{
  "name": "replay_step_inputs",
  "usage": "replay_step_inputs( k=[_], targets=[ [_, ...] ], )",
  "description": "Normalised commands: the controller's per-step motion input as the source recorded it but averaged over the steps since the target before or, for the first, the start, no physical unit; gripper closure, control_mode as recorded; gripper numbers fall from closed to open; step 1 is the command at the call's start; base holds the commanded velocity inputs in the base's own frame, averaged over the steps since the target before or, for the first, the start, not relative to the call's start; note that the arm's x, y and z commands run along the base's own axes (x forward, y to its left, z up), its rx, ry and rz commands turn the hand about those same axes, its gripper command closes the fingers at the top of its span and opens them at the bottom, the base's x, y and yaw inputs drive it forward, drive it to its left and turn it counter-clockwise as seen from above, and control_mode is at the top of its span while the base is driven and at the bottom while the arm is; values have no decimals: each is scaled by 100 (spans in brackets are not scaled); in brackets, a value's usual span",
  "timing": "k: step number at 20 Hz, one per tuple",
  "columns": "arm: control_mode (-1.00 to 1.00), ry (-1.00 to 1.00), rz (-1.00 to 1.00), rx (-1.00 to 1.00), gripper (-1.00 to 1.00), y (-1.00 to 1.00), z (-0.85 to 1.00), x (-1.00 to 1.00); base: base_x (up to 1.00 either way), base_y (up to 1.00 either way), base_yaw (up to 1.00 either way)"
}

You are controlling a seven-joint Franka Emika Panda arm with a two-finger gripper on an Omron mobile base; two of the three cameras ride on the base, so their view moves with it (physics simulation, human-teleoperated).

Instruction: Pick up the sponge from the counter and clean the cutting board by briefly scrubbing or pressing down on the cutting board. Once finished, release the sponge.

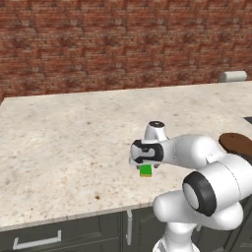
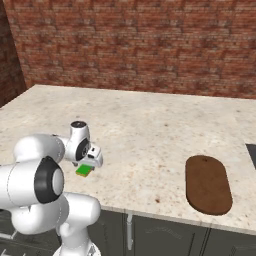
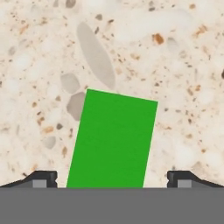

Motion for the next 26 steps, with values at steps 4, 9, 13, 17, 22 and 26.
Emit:
replay_step_inputs(
  k=[4,9,13,17,22,26],
  targets=[
    [-100,0,0,0,-100,0,-20,0,0,0,0],
    [-100,0,0,0,-100,0,-9,0,0,0,0],
    [-100,0,0,0,-100,0,-5,0,0,0,0],
    [-100,0,0,0,-100,0,-12,1,0,0,0],
    [-100,0,0,0,-100,0,-16,4,0,0,0],
    [-100,0,0,0,-100,0,-2,0,0,0,0]
  ],
)
